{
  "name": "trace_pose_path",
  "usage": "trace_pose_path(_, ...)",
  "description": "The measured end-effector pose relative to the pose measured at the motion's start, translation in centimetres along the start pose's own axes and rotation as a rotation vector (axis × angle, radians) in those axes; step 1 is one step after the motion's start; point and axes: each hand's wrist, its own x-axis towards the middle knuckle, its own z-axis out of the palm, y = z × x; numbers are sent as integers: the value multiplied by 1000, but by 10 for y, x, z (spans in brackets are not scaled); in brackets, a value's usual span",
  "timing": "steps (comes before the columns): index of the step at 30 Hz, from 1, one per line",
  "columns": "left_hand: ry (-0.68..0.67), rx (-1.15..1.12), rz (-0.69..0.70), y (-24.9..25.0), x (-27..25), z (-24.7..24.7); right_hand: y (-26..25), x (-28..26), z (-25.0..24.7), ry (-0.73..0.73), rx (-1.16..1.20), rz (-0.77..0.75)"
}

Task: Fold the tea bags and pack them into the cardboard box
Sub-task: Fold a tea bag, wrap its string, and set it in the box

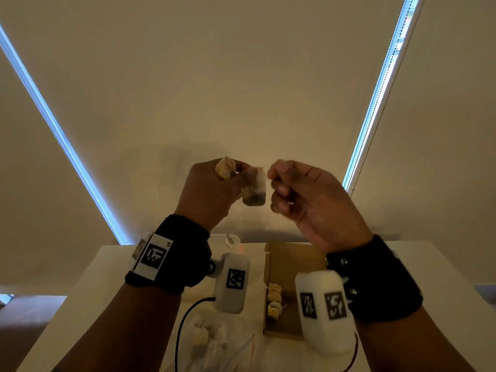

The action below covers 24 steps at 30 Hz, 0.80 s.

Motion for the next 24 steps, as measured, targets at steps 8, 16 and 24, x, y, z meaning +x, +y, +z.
trace_pose_path(8,47,-158,8,15,10,2,33,-14,9,-55,-116,100)
trace_pose_path(16,37,-193,23,17,14,2,41,-10,-12,-61,30,171)
trace_pose_path(24,-51,-13,134,16,10,-1,27,12,-29,-16,83,122)
